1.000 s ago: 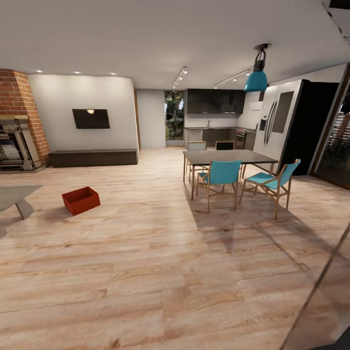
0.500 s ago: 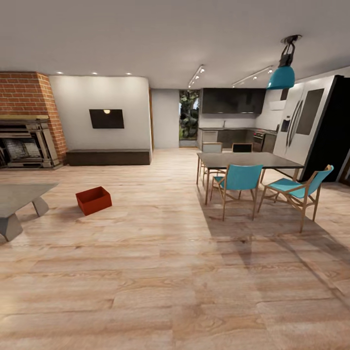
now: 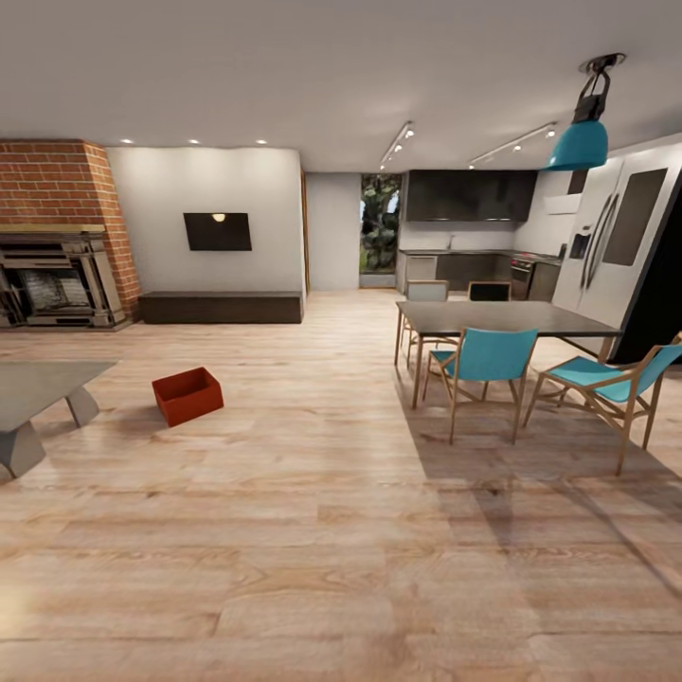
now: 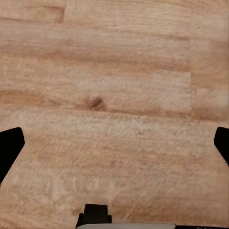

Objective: Move the two storage containers from the living room to the garage. In the garage, place one container on the floor and stack the other container on top of it (either order is fine).

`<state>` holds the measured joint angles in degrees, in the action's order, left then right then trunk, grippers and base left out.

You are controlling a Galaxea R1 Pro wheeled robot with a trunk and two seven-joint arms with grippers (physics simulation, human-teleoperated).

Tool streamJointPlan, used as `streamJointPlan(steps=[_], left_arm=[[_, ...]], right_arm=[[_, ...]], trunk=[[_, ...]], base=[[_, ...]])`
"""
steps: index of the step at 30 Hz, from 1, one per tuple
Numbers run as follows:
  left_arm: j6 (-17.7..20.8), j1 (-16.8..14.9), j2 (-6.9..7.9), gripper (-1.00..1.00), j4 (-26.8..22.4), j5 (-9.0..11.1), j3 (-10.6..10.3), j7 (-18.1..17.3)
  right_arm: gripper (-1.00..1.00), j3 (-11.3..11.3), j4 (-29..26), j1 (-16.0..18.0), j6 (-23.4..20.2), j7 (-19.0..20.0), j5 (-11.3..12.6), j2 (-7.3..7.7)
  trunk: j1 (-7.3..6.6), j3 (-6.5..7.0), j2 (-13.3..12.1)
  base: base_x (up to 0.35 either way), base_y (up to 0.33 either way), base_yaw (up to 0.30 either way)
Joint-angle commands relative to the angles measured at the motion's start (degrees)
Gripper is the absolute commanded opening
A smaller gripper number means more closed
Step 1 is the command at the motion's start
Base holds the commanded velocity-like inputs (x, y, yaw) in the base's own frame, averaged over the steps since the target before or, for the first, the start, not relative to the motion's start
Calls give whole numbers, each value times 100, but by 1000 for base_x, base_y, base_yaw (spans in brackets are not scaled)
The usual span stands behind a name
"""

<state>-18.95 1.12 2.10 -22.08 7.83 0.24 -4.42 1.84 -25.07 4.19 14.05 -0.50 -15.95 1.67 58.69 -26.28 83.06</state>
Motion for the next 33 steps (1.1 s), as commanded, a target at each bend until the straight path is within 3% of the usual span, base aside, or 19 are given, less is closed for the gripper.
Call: streamJointPlan(steps=[1,33], left_arm=[[-1,2,1,100,-7,60,3,-46],[-4,2,1,100,-7,60,3,-41]], right_arm=[[100,18,2,3,14,-6,-8,3],[100,18,2,4,19,-11,-14,3]], trunk=[[4,-5,2],[4,-5,2]], base=[[329,0,3],[329,0,45]])
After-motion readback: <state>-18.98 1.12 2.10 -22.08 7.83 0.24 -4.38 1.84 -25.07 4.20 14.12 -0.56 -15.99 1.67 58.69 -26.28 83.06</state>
